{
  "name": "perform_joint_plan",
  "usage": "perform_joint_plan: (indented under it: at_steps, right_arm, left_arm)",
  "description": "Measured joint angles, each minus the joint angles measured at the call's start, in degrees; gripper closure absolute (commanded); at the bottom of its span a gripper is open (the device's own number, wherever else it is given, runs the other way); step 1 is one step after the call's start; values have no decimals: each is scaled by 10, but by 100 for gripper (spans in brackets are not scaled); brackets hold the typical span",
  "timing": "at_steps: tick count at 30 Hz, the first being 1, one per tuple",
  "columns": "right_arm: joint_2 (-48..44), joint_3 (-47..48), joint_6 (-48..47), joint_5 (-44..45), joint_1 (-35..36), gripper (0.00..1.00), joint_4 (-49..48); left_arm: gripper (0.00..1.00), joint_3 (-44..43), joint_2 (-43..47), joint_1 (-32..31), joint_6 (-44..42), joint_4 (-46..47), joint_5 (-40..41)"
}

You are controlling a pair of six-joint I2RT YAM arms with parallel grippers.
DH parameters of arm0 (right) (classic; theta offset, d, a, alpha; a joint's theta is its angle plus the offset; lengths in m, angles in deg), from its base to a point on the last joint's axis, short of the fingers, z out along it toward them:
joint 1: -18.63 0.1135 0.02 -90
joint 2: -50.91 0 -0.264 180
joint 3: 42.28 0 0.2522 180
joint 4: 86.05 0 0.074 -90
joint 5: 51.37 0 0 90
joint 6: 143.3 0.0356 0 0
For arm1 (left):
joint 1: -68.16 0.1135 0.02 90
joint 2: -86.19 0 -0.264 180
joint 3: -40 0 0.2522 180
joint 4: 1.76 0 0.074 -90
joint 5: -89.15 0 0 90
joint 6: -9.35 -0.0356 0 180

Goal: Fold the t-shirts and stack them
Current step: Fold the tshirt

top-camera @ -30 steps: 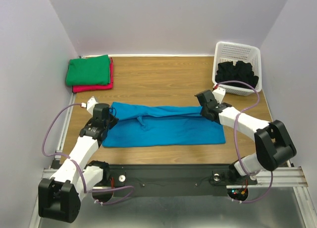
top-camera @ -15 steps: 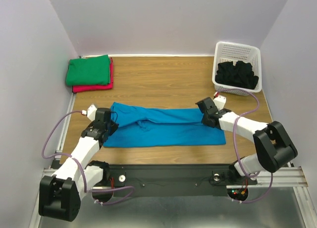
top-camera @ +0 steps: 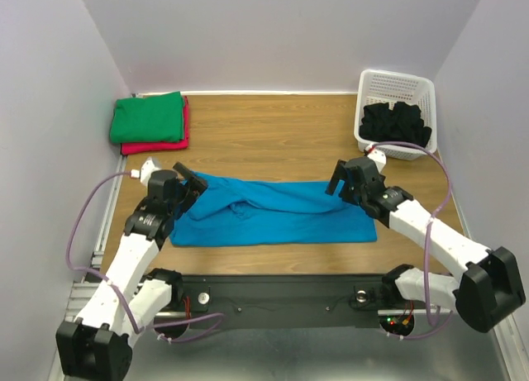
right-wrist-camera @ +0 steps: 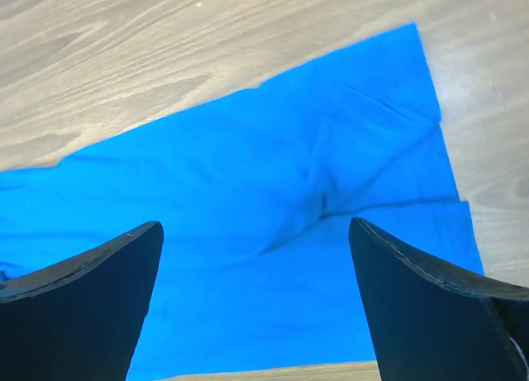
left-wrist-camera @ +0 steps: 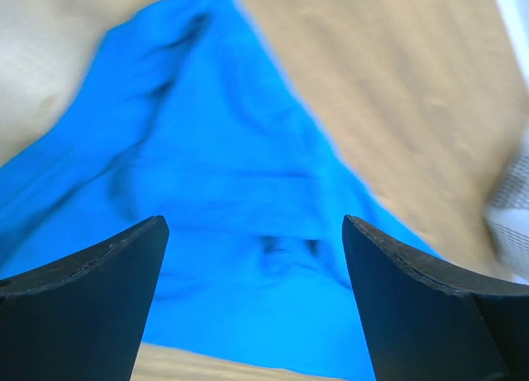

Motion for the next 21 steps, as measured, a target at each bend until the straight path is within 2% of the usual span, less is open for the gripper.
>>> perform_joint_plan:
  at_steps: [5, 11, 14, 21]
  right_arm:
    - [88, 66, -40, -15, 0, 0, -3]
    - [226, 129, -79, -9, 0, 0, -12]
    - [274, 144, -89, -5, 0, 0, -13]
    - [327, 148, -92, -2, 0, 0, -14]
  left_arm:
    - [1, -61, -102, -36, -30, 66, -24]
    - [1, -187, -320, -160, -80, 104, -9]
    - [1, -216, -364, -199, -94, 116, -8]
    - [1, -220, -418, -208, -107, 134, -5]
